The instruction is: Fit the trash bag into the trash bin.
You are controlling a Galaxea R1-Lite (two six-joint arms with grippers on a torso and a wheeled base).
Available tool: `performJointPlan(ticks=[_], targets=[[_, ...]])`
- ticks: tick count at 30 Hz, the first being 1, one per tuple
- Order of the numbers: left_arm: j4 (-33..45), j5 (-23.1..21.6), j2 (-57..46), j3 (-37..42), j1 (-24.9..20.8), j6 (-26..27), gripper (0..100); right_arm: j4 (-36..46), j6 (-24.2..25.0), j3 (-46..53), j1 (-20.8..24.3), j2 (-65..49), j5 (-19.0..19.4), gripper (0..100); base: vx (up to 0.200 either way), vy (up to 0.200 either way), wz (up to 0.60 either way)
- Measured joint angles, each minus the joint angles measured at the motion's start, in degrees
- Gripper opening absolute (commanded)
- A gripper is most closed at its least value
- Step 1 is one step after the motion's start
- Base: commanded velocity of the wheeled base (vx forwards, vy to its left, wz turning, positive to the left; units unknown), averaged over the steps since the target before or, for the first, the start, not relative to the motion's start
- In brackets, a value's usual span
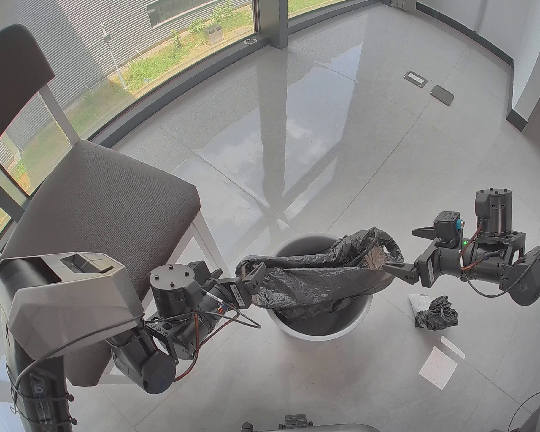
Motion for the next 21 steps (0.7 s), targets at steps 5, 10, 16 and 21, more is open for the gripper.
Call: performJointPlan(ticks=[5,10,16,21], targets=[[-1.51,0.24,-1.13,1.06,0.46,0.00,100,0.12,0.22,-2.60,0.59,2.79,0.30,100,0.000,0.000,0.00],[-2.60,0.35,-2.67,2.65,0.62,-0.02,100,1.67,0.44,-7.12,1.40,7.06,1.27,100,0.000,0.000,0.00],[-3.10,0.35,-4.18,3.49,0.63,0.00,100,5.81,0.62,-11.43,2.54,10.87,3.54,100,0.000,0.000,0.00],[-3.28,0.33,-4.72,3.58,0.35,-0.05,100,6.83,0.66,-11.69,4.06,11.91,3.86,100,0.000,0.000,0.00]])
